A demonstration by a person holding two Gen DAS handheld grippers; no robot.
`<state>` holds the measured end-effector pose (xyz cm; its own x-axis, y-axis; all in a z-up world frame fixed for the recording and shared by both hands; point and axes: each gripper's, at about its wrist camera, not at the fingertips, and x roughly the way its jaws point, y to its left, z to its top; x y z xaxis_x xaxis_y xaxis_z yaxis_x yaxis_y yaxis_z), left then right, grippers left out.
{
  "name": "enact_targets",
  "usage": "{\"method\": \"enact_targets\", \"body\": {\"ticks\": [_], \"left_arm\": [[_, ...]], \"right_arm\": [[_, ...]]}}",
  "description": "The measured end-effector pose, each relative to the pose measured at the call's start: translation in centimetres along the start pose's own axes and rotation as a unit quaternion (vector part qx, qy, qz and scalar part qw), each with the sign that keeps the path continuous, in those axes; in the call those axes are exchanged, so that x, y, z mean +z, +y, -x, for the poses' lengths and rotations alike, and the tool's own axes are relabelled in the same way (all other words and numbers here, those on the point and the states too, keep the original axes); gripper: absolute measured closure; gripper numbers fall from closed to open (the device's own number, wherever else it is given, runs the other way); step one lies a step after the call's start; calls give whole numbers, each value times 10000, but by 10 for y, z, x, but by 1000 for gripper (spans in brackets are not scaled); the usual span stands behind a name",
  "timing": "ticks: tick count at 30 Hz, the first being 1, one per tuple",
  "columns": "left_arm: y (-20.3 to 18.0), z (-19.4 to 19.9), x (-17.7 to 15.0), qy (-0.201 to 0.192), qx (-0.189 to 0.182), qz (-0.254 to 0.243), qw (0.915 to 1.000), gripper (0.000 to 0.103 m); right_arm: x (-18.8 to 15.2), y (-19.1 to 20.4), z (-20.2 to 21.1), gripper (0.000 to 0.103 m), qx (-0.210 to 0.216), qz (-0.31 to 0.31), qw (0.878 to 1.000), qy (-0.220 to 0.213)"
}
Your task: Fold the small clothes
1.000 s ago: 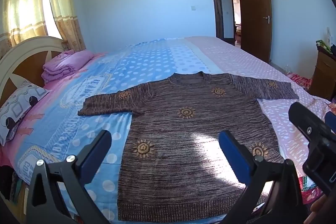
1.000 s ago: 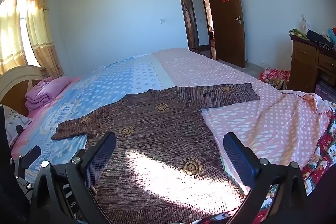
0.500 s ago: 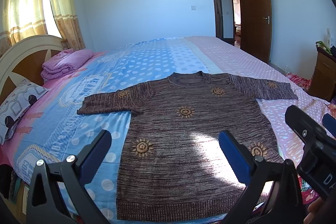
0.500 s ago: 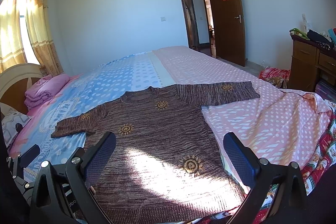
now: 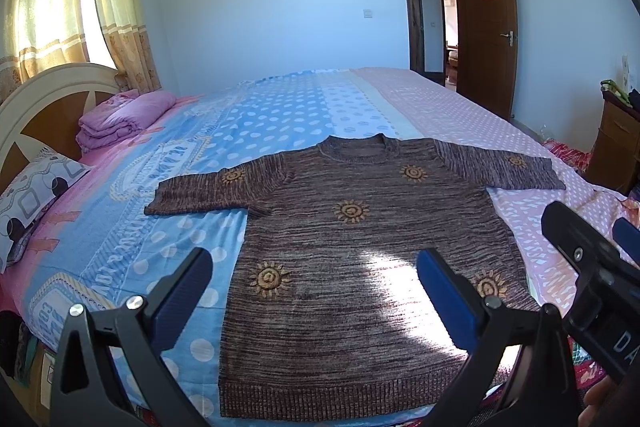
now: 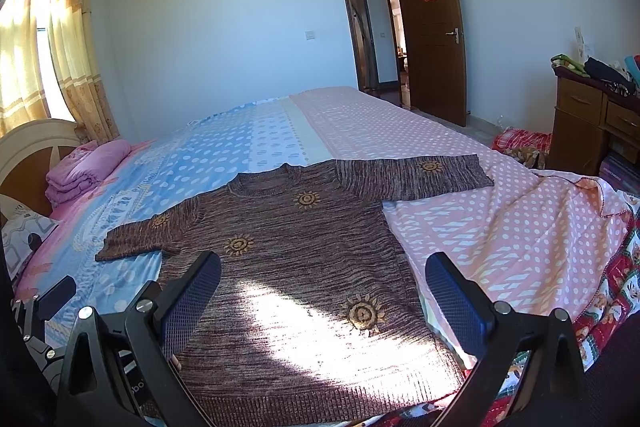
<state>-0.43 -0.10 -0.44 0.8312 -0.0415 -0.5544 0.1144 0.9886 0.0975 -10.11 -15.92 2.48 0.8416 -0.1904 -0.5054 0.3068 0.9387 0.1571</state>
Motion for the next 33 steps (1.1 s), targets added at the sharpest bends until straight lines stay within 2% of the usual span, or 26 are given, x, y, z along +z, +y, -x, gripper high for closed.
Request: {"method": "enact_targets", "body": {"ticks": [21,33], "left_arm": [[0,-10,-3,146,-73,70,9998,0],[7,-45,8,334,-100,149,9993,0]], "right_arm": [[-2,-2,-7,1,-71,41,9999,107],[9,4,-43,1,-177,121,9992,329]]}}
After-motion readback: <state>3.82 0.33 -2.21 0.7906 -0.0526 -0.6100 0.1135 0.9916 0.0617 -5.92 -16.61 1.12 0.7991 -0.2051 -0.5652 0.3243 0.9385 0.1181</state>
